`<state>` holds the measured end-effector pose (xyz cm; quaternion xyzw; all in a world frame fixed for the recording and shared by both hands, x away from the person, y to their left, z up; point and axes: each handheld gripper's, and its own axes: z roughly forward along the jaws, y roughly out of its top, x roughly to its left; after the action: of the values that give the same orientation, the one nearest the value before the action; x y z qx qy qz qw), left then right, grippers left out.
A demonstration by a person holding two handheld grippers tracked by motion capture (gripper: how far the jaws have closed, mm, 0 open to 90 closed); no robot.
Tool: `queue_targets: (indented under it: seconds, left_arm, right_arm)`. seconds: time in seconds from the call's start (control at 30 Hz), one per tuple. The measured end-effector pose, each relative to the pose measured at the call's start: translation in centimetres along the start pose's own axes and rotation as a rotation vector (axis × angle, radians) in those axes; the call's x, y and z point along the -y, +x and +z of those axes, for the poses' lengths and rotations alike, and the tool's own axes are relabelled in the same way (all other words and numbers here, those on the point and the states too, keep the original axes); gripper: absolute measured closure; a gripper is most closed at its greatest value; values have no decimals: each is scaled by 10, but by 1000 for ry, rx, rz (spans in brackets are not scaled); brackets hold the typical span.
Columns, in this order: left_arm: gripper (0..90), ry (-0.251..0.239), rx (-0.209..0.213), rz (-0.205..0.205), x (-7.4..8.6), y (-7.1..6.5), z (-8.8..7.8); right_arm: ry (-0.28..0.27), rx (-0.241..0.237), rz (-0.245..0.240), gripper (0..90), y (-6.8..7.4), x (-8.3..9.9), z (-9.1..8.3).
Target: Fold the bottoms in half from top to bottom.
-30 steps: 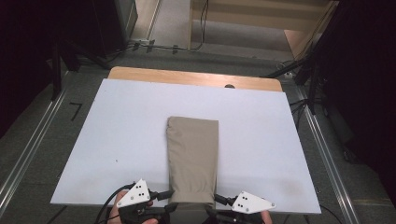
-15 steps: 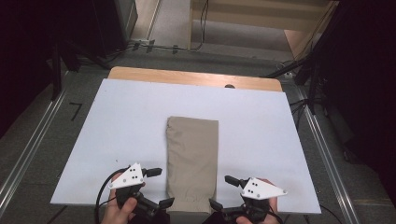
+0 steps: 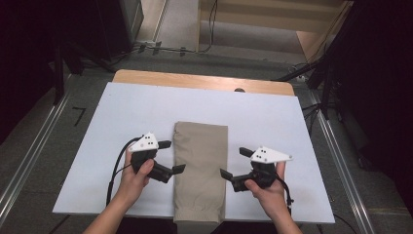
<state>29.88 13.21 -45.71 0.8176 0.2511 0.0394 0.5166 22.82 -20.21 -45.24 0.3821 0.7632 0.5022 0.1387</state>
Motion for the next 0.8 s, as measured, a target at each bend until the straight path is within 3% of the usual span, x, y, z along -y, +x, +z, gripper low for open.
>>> queue_targets:
  seconds: [0.1,0.23,0.33,0.4,0.53,0.57,0.63,0.8]
  left_arm:
    - [0,-4,-4,-16,-7,17,8]
    - [0,-10,-13,-34,-14,40,17]
    - [0,-14,9,-79,-16,57,24]
    - [0,-11,26,-113,-18,66,29]
    - [0,19,-10,-132,-20,81,40]
    - [0,27,-22,-138,-20,85,43]
    - [0,43,-21,-151,-21,92,49]
    - [0,83,-25,-196,-21,106,62]
  right_arm:
    - [19,-8,5,0,-18,-8,14]
    - [44,21,15,0,-41,-17,32]
    - [57,19,43,0,-55,-24,44]
    - [64,21,29,0,-60,-29,51]
    - [92,18,7,0,-66,-35,67]
    - [104,24,9,8,-69,-37,72]
    - [115,43,26,129,-76,-39,80]
    - [168,104,75,151,-99,-36,100]
